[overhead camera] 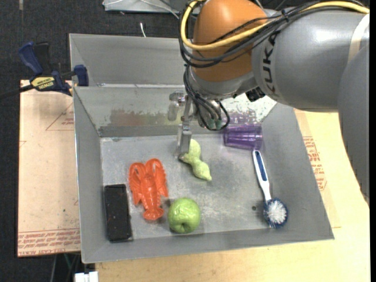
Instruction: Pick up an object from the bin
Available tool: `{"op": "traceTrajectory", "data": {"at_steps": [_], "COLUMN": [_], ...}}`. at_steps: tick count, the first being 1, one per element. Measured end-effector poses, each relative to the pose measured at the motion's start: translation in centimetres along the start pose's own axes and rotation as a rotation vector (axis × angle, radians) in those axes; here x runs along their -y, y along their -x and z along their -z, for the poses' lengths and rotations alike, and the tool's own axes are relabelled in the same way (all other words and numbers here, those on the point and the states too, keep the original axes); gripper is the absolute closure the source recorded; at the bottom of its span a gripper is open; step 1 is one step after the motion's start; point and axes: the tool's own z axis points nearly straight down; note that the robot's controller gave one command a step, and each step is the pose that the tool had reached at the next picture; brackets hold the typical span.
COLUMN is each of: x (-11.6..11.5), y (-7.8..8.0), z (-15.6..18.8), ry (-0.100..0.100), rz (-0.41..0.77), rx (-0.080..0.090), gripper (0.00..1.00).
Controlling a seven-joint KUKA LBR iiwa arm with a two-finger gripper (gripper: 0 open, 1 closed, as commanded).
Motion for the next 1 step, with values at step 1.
{"op": "traceTrajectory", "data": {"at_steps": [1], "x": [0.12], "y": [0.09], "z": [0.51], "ry": [0.001], "rz": [-0.004], "rx": [0.007], "gripper": [0.00]}}
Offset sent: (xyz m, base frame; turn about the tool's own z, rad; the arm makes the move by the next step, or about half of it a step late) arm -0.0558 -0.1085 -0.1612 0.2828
